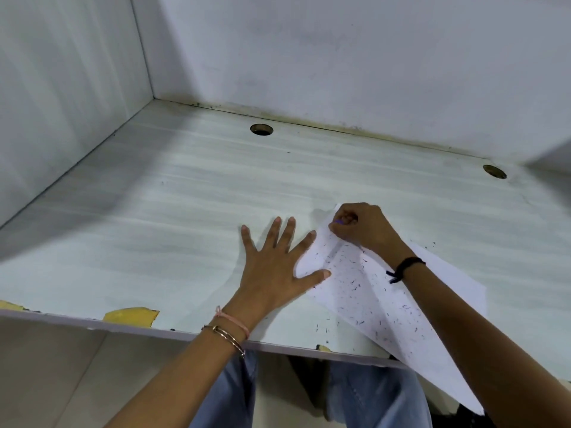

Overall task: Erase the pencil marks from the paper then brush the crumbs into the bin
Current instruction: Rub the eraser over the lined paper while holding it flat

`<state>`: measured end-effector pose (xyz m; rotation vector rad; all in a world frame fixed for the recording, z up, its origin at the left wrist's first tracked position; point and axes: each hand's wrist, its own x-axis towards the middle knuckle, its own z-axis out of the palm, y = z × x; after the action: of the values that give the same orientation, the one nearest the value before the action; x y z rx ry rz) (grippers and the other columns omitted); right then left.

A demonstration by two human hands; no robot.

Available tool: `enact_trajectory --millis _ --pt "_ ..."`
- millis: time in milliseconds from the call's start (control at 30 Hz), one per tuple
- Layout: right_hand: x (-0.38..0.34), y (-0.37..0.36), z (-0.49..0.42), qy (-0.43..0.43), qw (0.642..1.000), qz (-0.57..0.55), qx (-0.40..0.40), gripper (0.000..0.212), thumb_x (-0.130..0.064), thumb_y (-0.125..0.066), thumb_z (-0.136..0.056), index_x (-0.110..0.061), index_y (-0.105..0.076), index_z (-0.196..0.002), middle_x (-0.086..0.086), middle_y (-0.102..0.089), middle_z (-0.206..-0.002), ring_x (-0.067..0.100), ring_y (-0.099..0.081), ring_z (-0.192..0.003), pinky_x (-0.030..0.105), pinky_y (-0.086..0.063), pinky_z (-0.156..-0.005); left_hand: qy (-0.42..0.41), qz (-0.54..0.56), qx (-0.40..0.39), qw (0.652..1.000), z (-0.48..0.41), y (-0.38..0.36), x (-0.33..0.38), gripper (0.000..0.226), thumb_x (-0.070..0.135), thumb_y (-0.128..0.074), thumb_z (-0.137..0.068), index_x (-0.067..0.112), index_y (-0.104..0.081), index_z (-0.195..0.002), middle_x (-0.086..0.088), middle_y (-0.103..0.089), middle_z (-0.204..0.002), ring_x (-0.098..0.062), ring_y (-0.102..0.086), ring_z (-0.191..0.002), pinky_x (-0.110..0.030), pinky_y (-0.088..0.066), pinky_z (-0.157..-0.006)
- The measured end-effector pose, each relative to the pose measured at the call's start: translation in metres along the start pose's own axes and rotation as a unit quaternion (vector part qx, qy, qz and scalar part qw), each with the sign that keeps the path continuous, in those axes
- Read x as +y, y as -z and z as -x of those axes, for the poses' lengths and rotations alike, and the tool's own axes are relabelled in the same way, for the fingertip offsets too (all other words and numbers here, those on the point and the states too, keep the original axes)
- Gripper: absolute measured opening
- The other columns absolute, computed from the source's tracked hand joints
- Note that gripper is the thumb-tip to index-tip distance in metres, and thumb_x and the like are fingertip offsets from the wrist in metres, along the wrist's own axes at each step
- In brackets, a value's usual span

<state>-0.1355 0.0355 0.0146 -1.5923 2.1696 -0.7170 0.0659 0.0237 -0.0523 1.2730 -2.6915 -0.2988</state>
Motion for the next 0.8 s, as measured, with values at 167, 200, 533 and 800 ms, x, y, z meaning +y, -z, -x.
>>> enact_trajectory --millis 167,200,533,800 --pt "0.009 -0.006 0.012 -0.003 0.997 -0.07 0.013 0.003 -0.016 -0.07 -0.081 -0.013 -0.069 -0.081 0.003 -0.063 -0.072 0.001 -0.047 -0.053 0.003 -0.037 -0.05 -0.005 0.023 -0.005 1.0 0.001 0.003 0.0 0.081 0.085 -0.012 -0.08 0.046 -0.007 -0.151 0.004 0.013 -0.162 -0.016 0.022 -0.147 -0.069 0.018 -0.106" --pt "0.01 -0.006 0.014 0.0 0.997 -0.076 0.015 0.002 -0.016 -0.069 -0.081 -0.014 -0.07 -0.081 0.004 -0.065 -0.075 0.001 -0.047 -0.055 0.003 -0.037 -0.051 -0.003 0.029 -0.006 1.0 0.001 0.004 0.001 0.081 0.085 -0.014 -0.081 0.044 -0.012 -0.151 0.003 0.01 -0.163 -0.016 0.02 -0.147 -0.068 0.017 -0.106" --pt "0.007 -0.001 0.018 -0.01 0.995 -0.1 0.004 0.004 -0.018 -0.067 -0.083 -0.017 -0.071 -0.085 -0.005 -0.065 -0.072 -0.006 -0.053 -0.057 0.005 -0.04 -0.054 -0.014 0.016 -0.013 1.0 -0.028 0.003 0.013 0.096 0.094 -0.016 -0.072 0.045 0.005 -0.151 0.002 0.014 -0.162 -0.013 0.021 -0.147 -0.067 0.018 -0.106" --pt "-0.007 -0.018 0.018 0.071 0.997 0.042 -0.008 0.003 -0.012 -0.067 -0.078 -0.011 -0.07 -0.079 0.001 -0.066 -0.076 0.004 -0.054 -0.065 0.013 -0.04 -0.059 -0.013 0.002 0.004 1.0 -0.027 -0.001 0.011 0.107 0.094 -0.01 -0.07 0.03 0.004 -0.155 0.003 0.013 -0.162 -0.012 0.02 -0.147 -0.067 0.015 -0.108"
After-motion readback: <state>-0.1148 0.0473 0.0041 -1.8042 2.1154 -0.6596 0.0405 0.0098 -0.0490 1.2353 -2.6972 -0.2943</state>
